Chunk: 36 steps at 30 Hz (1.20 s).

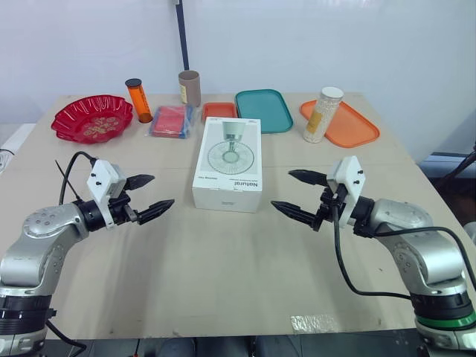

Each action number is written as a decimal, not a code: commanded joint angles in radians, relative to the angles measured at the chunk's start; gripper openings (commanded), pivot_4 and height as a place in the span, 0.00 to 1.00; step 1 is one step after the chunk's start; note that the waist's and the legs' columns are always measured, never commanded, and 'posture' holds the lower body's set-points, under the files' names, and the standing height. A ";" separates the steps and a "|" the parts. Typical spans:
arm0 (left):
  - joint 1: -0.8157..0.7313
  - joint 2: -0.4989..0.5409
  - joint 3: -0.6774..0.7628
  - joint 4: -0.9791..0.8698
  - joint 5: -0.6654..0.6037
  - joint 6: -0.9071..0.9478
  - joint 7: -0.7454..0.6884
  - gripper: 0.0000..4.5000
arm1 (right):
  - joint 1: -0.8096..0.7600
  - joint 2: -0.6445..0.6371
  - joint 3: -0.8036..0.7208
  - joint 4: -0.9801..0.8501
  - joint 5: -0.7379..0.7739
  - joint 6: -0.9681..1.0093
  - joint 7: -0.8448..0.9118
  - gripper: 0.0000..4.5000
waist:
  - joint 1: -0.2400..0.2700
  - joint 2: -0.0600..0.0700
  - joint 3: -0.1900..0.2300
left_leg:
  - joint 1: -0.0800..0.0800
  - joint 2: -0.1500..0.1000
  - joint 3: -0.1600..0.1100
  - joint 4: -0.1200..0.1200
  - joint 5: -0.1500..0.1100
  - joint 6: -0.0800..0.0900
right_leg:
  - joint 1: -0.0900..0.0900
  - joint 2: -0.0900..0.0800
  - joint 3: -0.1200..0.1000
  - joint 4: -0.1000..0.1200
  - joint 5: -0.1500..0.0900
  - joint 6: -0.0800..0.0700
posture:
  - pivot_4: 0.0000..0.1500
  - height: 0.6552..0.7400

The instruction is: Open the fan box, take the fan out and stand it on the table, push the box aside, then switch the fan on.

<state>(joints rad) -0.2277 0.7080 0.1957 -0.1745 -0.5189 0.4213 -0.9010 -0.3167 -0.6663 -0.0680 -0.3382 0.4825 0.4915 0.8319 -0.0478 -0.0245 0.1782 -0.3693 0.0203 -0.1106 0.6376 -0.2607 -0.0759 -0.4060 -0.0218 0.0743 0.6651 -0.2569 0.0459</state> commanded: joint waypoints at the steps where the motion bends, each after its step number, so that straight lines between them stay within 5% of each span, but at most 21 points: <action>1: 0.000 0.004 0.011 -0.027 -0.004 0.000 0.007 1.00 | -0.010 -0.005 -0.007 -0.013 -0.002 -0.013 0.001 0.99 | 0.000 0.000 0.000 | 0.000 0.000 0.000 0.000 0.000 0.000 | 0.000 0.000 0.000 0.000 0.000 0.000 | 1.00 1.00; 28: -0.038 -0.016 0.016 -0.030 -0.023 0.011 0.028 1.00 | -0.060 0.006 0.015 0.020 -0.012 -0.012 0.004 0.99 | 0.000 0.000 0.000 | 0.000 0.000 0.000 0.000 0.000 0.000 | 0.000 0.000 0.000 0.000 0.000 0.000 | 1.00 1.00; 36: -0.187 -0.071 -0.042 0.078 0.013 -0.036 0.014 0.39 | -0.155 0.025 0.046 0.063 -0.091 -0.013 -0.065 1.00 | 0.000 0.000 0.000 | 0.000 0.000 0.000 0.000 0.000 0.000 | 0.000 0.000 0.000 0.000 0.000 0.000 | 1.00 1.00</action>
<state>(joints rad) -0.3820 0.6423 0.1653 -0.1038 -0.5186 0.4127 -0.8809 -0.4436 -0.6467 -0.0198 -0.2698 0.4125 0.4914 0.7913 -0.0476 -0.0246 0.1782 -0.3693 0.0199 -0.1106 0.6380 -0.2606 -0.0760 -0.4058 -0.0219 0.0742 0.6652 -0.2567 0.0457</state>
